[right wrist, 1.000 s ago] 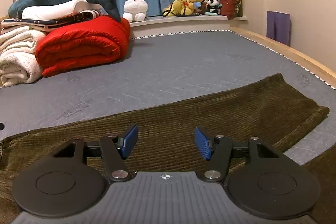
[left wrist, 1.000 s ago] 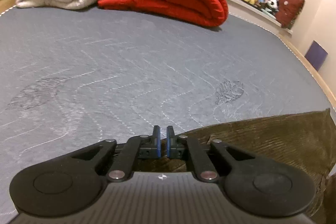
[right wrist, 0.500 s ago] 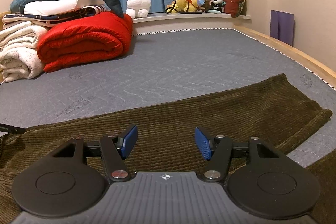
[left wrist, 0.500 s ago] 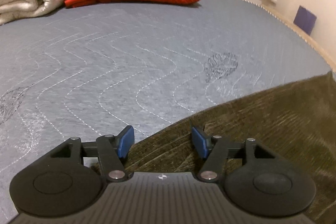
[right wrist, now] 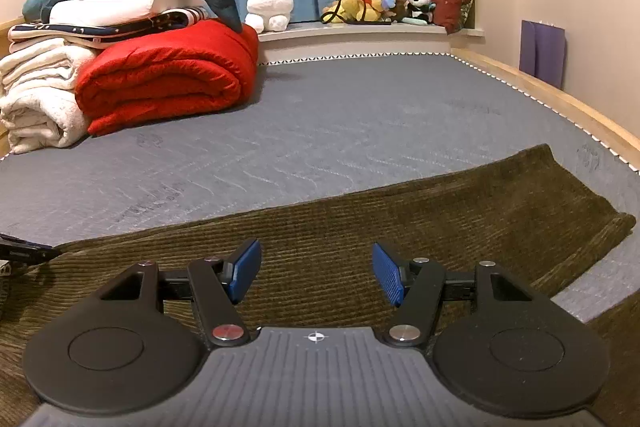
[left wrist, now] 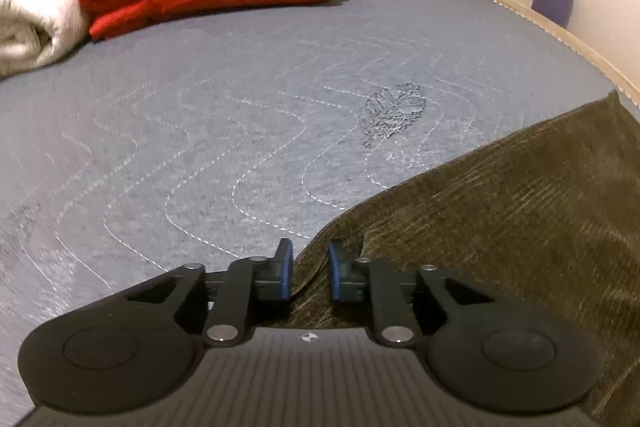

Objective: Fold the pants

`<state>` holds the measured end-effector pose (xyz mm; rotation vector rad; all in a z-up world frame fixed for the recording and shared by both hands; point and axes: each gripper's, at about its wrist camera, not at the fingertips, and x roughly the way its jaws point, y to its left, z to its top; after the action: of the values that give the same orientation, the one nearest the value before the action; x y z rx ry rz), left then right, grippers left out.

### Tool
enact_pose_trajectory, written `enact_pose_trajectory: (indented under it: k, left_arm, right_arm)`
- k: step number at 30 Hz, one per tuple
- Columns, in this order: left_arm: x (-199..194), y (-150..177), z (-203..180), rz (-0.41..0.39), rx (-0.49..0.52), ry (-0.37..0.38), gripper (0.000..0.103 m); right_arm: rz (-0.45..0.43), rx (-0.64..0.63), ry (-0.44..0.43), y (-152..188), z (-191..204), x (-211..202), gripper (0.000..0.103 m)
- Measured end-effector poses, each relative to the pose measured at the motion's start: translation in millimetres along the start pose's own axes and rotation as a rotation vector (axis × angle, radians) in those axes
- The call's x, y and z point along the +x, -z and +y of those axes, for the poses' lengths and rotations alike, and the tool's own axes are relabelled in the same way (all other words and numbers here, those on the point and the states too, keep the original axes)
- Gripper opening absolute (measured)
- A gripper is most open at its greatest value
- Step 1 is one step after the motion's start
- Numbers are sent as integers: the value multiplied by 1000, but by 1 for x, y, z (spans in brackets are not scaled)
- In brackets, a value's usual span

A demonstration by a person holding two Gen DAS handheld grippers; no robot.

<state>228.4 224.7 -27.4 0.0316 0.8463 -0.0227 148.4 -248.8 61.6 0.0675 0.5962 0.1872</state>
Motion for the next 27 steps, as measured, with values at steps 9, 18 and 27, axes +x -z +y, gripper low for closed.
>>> enact_pose_trajectory:
  k: [9, 18, 27]
  left_arm:
    - [-47, -10, -19, -46, 65, 1, 10]
    - [-115, 5, -59, -79, 222, 66, 7]
    - [-217, 64, -101, -91, 414, 255, 5]
  right_arm:
    - [-33, 2, 21, -6, 1, -25, 64]
    - [-59, 91, 54, -7, -15, -54, 64]
    - [-79, 304, 109, -9, -61, -80, 64]
